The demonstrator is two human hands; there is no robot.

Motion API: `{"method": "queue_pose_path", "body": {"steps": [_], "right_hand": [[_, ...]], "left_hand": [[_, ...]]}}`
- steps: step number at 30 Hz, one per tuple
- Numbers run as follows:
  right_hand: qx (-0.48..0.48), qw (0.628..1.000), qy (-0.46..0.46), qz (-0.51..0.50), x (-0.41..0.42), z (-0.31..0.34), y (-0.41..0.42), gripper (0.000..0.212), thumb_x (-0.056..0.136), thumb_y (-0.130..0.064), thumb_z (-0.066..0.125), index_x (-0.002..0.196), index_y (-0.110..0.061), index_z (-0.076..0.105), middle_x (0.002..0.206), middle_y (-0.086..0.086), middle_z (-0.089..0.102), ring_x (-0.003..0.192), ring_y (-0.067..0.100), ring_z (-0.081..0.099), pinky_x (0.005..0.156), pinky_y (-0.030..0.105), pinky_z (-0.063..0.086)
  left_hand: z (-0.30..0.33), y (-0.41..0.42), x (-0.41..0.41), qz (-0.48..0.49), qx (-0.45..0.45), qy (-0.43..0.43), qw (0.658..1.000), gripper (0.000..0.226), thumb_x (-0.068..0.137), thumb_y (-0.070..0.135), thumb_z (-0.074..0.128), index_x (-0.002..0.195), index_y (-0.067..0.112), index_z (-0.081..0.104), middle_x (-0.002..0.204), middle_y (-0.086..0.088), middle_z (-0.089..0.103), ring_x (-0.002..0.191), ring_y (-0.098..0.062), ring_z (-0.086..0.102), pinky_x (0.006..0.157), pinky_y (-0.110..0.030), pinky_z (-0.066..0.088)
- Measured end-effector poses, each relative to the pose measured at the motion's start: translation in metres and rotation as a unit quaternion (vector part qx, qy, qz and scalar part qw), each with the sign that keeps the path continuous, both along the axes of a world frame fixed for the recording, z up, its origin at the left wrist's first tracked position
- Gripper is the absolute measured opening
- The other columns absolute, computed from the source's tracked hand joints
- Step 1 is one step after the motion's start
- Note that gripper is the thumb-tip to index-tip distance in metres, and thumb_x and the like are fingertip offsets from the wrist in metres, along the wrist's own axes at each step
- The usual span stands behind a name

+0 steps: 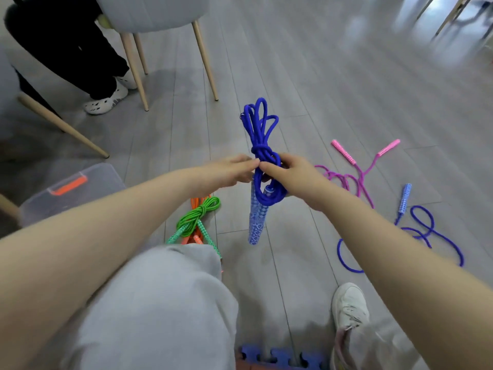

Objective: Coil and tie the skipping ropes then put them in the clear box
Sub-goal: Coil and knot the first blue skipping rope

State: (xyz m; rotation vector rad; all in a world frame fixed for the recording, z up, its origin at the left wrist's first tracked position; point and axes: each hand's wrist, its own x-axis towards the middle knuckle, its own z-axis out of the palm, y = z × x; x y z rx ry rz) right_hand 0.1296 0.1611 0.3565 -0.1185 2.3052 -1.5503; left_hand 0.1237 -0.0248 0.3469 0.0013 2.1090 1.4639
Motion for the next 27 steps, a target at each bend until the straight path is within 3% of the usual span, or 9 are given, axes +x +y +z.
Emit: {"method": "queue_pose_path", "body": {"steps": [3,5,8,11,14,18,21,23,27], "right_hand": [[-0.04,0.998,-0.035,-0.027,-0.021,-0.036,-0.025,0.028,0.094,-0.03,0.062,0.114,-0.01,0.06,0.092,0.008,0.07,0.073,0.013,0.065,0.062,0.028,0.06],[-0.052,0.995,-0.061,-0.066,-0.035,-0.067,-0.04,0.028,0.094,-0.03,0.062,0.112,-0.011,0.054,0.094,0.011,0.069,0.076,0.016,0.065,0.06,0.031,0.061],[-0.027,0.992,-0.076,-0.094,-0.054,-0.119,-0.057,0.023,0.094,-0.033,0.06,0.104,-0.015,0.05,0.096,0.008,0.068,0.084,0.022,0.067,0.072,0.042,0.06],[0.018,0.991,-0.113,-0.076,-0.067,-0.168,-0.069,0.024,0.096,-0.032,0.052,0.113,-0.016,0.051,0.104,0.007,0.065,0.09,0.023,0.063,0.085,0.044,0.054],[0.024,0.982,-0.174,-0.063,-0.077,-0.211,-0.081,0.022,0.096,-0.027,0.044,0.114,-0.018,0.052,0.097,0.003,0.062,0.089,0.024,0.061,0.09,0.047,0.053],[-0.007,0.967,-0.243,-0.069,-0.086,-0.257,-0.099,0.013,0.099,-0.018,0.04,0.109,-0.013,0.048,0.087,0.006,0.059,0.084,0.027,0.061,0.085,0.048,0.056],[0.01,0.964,-0.252,-0.084,-0.092,-0.286,-0.113,0.017,0.097,-0.025,0.049,0.102,-0.009,0.049,0.088,0.011,0.062,0.082,0.029,0.066,0.078,0.05,0.058],[-0.024,0.953,-0.279,-0.114,-0.095,-0.306,-0.122,0.023,0.089,-0.025,0.058,0.098,-0.006,0.049,0.087,0.015,0.061,0.075,0.027,0.066,0.069,0.051,0.06],[-0.006,0.952,-0.284,-0.11,-0.097,-0.35,-0.136,0.026,0.07,-0.031,0.062,0.085,-0.012,0.053,0.079,0.013,0.063,0.079,0.03,0.068,0.072,0.054,0.059]], "left_hand": [[-0.039,-0.007,-0.017,0.073,0.047,-0.008,0.996,0.042,0.094,0.049,0.054,0.122,0.019,0.057,0.109,-0.002,0.07,0.1,-0.02,0.066,0.103,-0.04,0.046],[-0.064,-0.011,-0.027,0.108,0.055,-0.017,0.993,0.026,0.099,0.039,0.049,0.118,0.023,0.057,0.105,0.001,0.069,0.087,-0.014,0.067,0.082,-0.03,0.054],[-0.102,-0.019,-0.042,0.117,0.007,-0.016,0.993,0.022,0.1,0.035,0.049,0.12,0.026,0.053,0.104,0.002,0.067,0.079,-0.007,0.065,0.064,-0.02,0.049],[-0.149,-0.031,-0.056,0.102,-0.053,-0.029,0.993,0.02,0.099,0.028,0.052,0.118,0.024,0.053,0.092,-0.002,0.067,0.073,-0.012,0.065,0.061,-0.022,0.052],[-0.198,-0.04,-0.068,0.099,-0.082,-0.06,0.99,0.024,0.096,0.023,0.054,0.119,0.017,0.055,0.095,-0.015,0.068,0.078,-0.03,0.069,0.076,-0.042,0.059],[-0.253,-0.051,-0.076,0.132,-0.129,-0.086,0.979,0.022,0.098,0.021,0.051,0.119,0.015,0.053,0.082,-0.008,0.062,0.06,-0.02,0.059,0.057,-0.031,0.052],[-0.285,-0.063,-0.079,0.147,-0.163,-0.096,0.971,0.021,0.098,0.02,0.052,0.118,0.013,0.054,0.073,-0.002,0.058,0.055,-0.017,0.054,0.051,-0.026,0.047],[-0.3,-0.072,-0.079,0.152,-0.195,-0.083,0.965,0.025,0.096,0.019,0.054,0.12,0.009,0.055,0.08,-0.002,0.059,0.063,-0.019,0.056,0.061,-0.029,0.047],[-0.318,-0.086,-0.077,0.125,-0.222,-0.057,0.965,0.046,0.089,0.007,0.058,0.133,0.011,0.049,0.125,-0.01,0.061,0.115,-0.025,0.059,0.098,-0.038,0.046]]}}
